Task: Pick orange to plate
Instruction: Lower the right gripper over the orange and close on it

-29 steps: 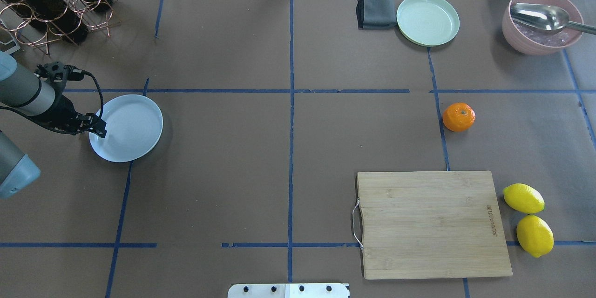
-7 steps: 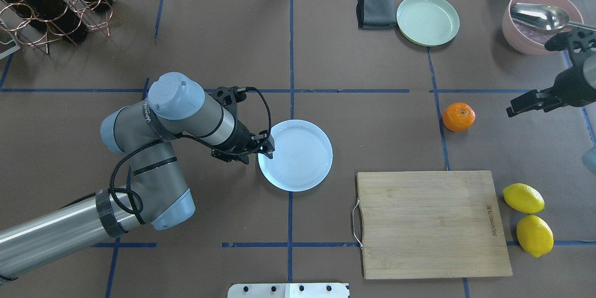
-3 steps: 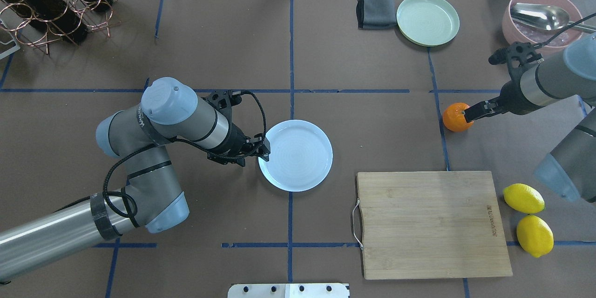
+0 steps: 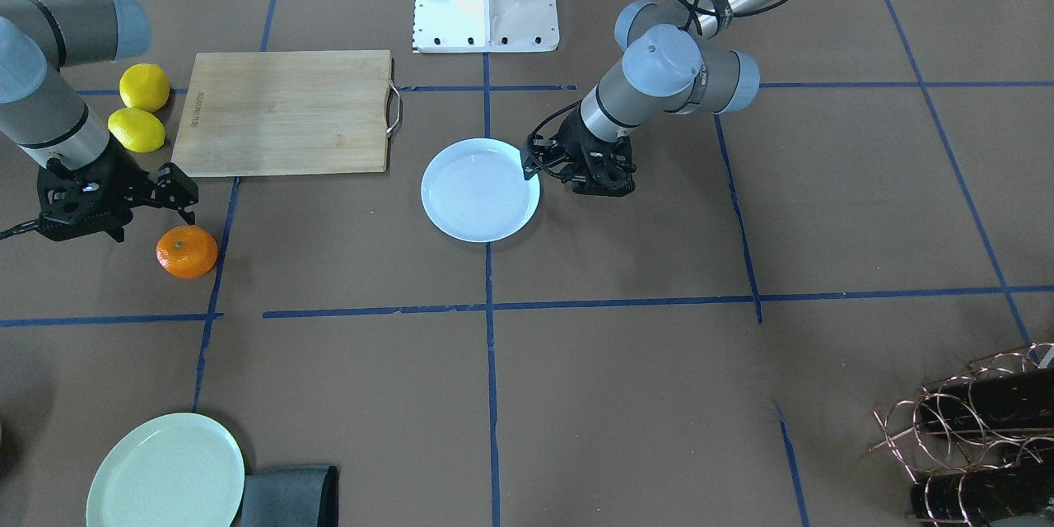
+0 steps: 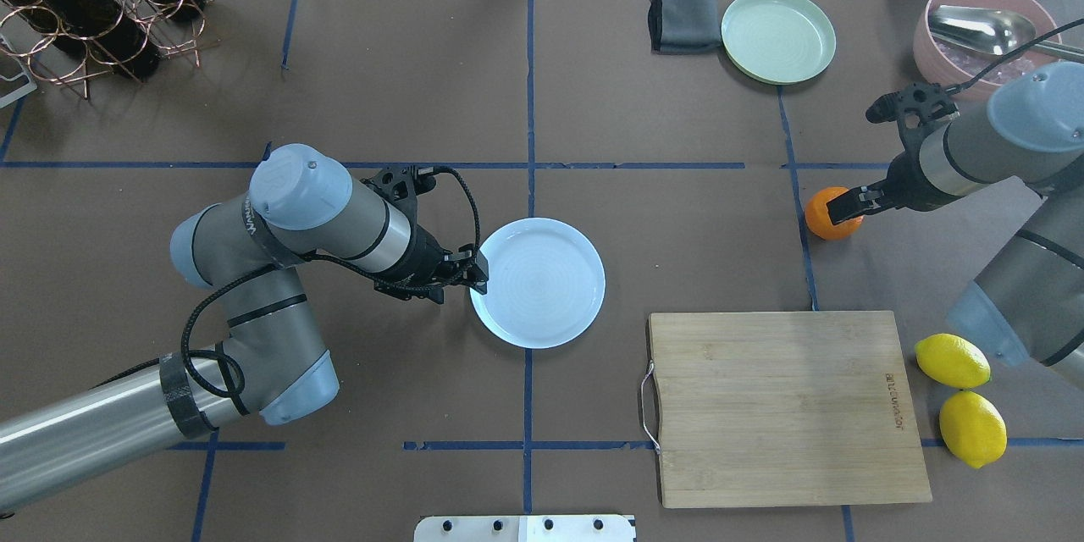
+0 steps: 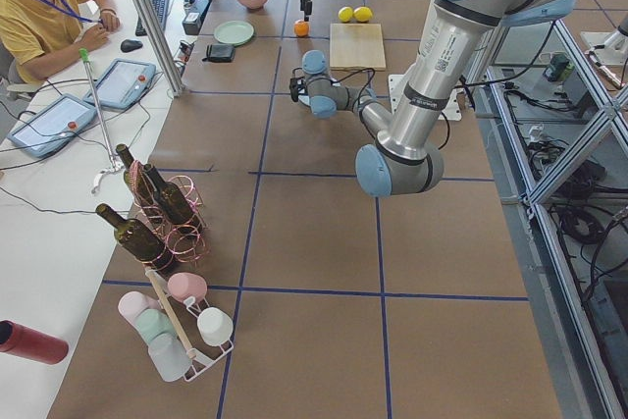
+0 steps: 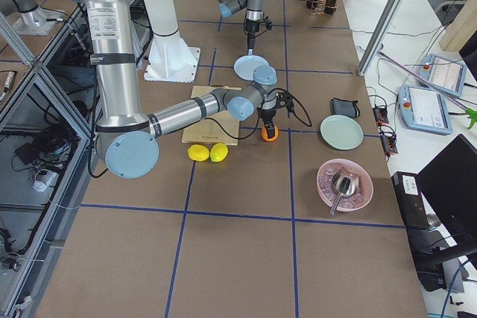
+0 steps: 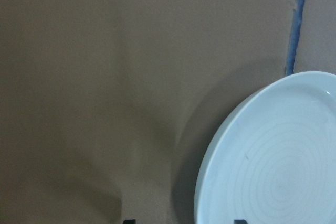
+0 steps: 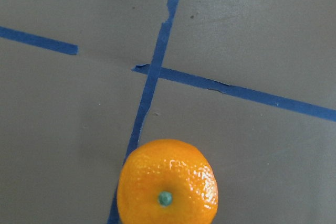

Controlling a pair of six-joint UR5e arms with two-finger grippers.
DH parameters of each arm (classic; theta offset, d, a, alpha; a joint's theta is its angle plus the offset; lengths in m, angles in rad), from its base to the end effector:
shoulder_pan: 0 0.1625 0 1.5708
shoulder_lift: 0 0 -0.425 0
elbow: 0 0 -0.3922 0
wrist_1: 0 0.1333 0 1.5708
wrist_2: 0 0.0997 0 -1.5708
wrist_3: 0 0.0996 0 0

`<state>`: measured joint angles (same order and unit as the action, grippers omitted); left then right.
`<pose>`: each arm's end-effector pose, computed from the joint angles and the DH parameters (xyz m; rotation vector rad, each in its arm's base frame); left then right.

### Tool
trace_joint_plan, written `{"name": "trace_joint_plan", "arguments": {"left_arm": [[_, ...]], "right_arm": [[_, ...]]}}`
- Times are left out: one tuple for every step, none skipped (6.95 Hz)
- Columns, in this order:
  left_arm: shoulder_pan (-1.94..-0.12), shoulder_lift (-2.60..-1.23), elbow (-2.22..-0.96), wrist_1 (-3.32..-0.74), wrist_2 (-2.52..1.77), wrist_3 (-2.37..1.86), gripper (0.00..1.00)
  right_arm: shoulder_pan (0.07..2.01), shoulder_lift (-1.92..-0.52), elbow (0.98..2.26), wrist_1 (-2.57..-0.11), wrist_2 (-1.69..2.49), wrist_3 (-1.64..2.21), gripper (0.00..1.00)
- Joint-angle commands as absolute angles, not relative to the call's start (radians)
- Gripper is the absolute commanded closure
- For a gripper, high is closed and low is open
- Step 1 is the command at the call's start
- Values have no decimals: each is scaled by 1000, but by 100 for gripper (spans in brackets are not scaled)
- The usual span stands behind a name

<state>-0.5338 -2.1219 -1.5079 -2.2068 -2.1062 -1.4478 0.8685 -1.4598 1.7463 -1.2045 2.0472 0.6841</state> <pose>0.5514 -0.4217 0.2877 -0.0978 1.1864 -0.0603 -0.2924 -0.4812 0.4838 0.1991 -0.7625 -0.1727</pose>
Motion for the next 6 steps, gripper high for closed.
{"name": "trace_joint_plan", "arguments": {"left_arm": [[-534,-2120,-1508,-2207,-2106,-1447,30],[-534,-2120,-1508,-2207,-2106,-1447,30],[-534,-2120,-1508,-2207,-2108,-1447,30],[-534,-2120,-1508,-2207,-2106,-1447,30],[-534,-2120,-1508,-2207,-2106,-1447,30],[-534,-2120,-1508,-2207,-2106,-1447,30]], "right_arm": [[859,-1428,1703,-1204,2046,693,0],[850,-1427,1695,-1204,2045,693,0],[841,-1425,1689,-1204,2045,693,0],[830,-1410,1671,-1204,2045,693,0],[827,-1387,1636,-1204,2045,693,0],[827,-1387,1631,-1204,2045,692,0]]}}
